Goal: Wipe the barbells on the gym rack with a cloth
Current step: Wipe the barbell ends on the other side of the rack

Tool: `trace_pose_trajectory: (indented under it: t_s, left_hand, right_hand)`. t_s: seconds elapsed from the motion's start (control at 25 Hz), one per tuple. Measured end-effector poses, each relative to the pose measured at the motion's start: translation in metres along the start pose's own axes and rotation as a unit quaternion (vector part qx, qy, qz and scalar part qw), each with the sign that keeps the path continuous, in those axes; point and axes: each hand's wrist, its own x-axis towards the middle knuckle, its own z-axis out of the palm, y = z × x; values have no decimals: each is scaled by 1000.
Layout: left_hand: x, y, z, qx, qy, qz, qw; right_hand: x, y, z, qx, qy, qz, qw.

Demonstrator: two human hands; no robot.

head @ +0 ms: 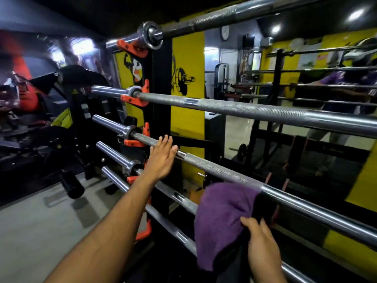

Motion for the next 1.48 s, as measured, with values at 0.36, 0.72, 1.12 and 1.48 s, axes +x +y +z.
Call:
trace_pose_trajectory:
  t_s: [0.36,0.72,1.12,1.48]
  left_hand:
    - [20,-14,-4,-25,0,-2,1000]
    - [20,-21,-8,-2,-12,21,1000]
    - [20,-16,12,-41,59,-11,997]
    - [13,-12,1,-30,19,-31,999]
  right_hand:
    - [24,-6,-2,269,-104,157,945]
    - [69,12,103,314,-168,178,917]
    - [43,13,-13,306,-131,79,940]
    - [88,13,95,253,-185,194,930]
